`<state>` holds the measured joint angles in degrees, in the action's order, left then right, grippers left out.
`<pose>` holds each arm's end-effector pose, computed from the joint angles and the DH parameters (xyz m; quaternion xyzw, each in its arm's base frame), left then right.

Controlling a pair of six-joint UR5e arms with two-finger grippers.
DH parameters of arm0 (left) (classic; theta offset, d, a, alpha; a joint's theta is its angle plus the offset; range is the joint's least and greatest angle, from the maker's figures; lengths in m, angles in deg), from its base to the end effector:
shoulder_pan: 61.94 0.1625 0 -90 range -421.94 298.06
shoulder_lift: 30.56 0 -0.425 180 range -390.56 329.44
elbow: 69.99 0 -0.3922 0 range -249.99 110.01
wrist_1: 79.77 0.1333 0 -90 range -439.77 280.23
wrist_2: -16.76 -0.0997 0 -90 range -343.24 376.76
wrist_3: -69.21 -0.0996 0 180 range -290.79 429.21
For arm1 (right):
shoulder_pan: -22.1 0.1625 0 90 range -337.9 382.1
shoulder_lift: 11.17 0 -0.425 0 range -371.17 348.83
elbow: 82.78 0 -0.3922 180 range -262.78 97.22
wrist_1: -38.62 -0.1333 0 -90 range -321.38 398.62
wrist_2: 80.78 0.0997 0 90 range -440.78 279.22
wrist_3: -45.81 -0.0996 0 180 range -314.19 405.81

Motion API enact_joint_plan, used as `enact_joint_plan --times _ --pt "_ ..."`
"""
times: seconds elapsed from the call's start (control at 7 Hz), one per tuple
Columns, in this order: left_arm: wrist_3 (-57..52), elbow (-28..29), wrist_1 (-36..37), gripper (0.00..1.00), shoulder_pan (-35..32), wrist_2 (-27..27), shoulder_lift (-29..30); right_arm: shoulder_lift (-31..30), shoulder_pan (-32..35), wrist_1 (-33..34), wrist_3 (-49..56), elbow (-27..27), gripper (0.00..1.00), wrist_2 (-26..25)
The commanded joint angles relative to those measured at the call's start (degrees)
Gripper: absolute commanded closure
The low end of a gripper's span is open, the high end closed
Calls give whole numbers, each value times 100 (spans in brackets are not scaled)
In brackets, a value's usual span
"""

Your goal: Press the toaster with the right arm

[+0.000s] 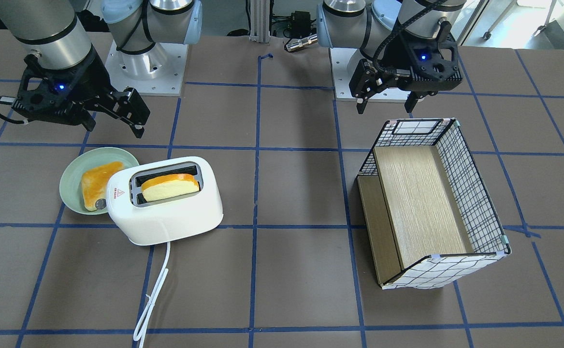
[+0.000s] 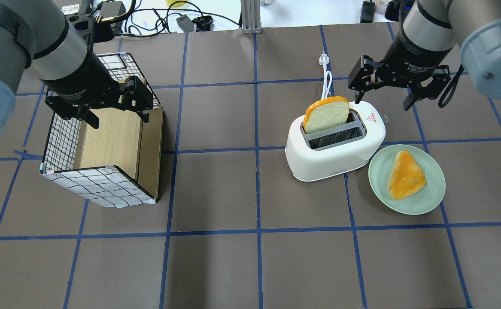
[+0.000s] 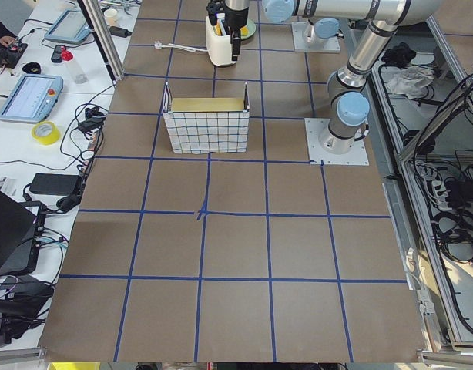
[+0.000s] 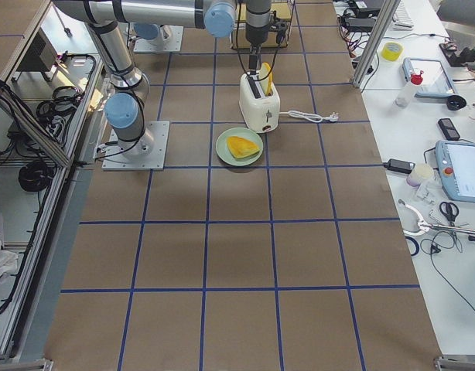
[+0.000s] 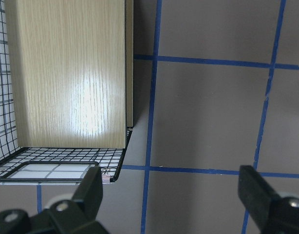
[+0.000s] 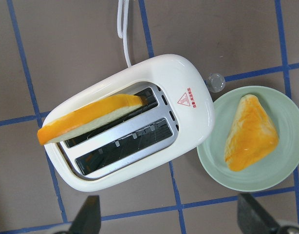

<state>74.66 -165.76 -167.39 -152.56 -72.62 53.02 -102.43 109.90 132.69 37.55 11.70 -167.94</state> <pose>-0.1392 -0.4480 0.4951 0.0420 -0.9988 0.0261 0.0068 0.1196 -0.4884 0.4674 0.0909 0.9955 -0.0061 0.0251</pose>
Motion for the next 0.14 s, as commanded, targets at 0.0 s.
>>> enact_joint_plan --times 0.0 --pt "0 -2 0 0 0 8 0 3 0 -3 0 0 0 6"
